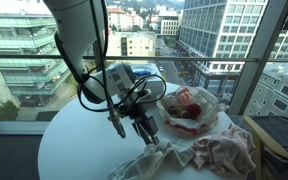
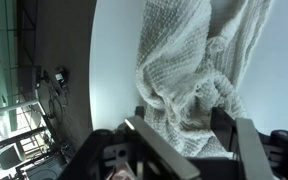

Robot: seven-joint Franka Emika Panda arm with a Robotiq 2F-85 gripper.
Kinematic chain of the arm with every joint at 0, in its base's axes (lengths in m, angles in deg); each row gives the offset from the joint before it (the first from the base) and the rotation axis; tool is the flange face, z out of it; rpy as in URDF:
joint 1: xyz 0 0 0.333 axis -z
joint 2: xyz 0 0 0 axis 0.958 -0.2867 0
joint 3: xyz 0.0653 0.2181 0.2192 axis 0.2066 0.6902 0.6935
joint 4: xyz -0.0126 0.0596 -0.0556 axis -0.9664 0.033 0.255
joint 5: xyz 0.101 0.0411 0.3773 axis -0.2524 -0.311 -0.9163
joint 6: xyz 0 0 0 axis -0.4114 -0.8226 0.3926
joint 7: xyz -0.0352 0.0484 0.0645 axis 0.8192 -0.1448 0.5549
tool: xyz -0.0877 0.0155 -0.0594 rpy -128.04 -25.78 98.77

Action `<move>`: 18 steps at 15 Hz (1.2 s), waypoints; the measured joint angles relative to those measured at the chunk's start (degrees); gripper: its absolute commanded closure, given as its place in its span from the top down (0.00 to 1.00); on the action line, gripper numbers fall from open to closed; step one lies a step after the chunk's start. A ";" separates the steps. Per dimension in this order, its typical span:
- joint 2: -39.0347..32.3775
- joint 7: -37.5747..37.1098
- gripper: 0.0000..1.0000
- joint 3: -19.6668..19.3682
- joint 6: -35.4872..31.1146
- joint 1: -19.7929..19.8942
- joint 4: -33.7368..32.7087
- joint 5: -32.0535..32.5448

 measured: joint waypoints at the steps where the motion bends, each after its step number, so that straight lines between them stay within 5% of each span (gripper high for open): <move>1: 1.61 0.24 1.00 0.19 -0.01 0.01 0.98 -0.03; 5: 8.85 5.79 1.00 2.62 -0.89 1.93 6.74 -4.66; 10: 15.62 17.93 1.00 4.49 -9.59 6.46 17.24 -14.60; 18: 15.83 31.15 1.00 4.22 -17.61 8.94 26.63 -27.32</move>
